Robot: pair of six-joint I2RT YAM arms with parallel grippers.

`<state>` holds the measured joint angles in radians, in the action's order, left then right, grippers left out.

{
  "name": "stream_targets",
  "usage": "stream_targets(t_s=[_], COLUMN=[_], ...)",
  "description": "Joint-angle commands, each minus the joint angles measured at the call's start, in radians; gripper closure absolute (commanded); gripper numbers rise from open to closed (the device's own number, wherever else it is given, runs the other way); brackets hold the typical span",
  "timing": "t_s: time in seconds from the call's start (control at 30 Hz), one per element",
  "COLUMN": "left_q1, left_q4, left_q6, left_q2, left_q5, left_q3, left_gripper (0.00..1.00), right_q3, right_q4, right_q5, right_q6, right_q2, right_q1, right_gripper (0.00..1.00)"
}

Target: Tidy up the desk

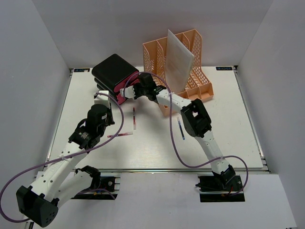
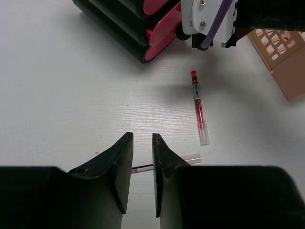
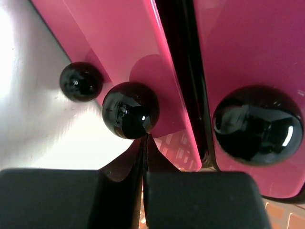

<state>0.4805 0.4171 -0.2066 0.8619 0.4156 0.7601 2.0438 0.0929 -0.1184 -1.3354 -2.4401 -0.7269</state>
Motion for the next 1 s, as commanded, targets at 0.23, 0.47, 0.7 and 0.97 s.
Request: stream_targets(t_s=[0.23,0.47,0.7,0.97], left_q1=[-0.003,-0.003,-0.003,-0.003], left_q4=[-0.017,-0.024,-0.063,-0.132], left_q6=[0.001,0.006,0.019,-0.06], left_q2=[-0.004,-0.004,-0.027,0.077], left_q5=[0.015,0.005,-0.073,-0.245], left_q3=[-0.008,-0.012,-0.03,-0.039], left_gripper=[0.66,0.62,0.49,0.43], right_q3=[0.056,0.044,-0.144,-0.298], right_q4=[-0.17,-0.167,-0.112,0.252], right_q5=[0.011,0.008,-0.027,-0.326], right_q6=[0.062,0.071,0.212,0.698], right_q2=[-0.03,-0.03,0.174,0.591], right_q1=[-0.002,-0.005,0.001,0.036], right_gripper=[1.0,1.0,1.0,0.31])
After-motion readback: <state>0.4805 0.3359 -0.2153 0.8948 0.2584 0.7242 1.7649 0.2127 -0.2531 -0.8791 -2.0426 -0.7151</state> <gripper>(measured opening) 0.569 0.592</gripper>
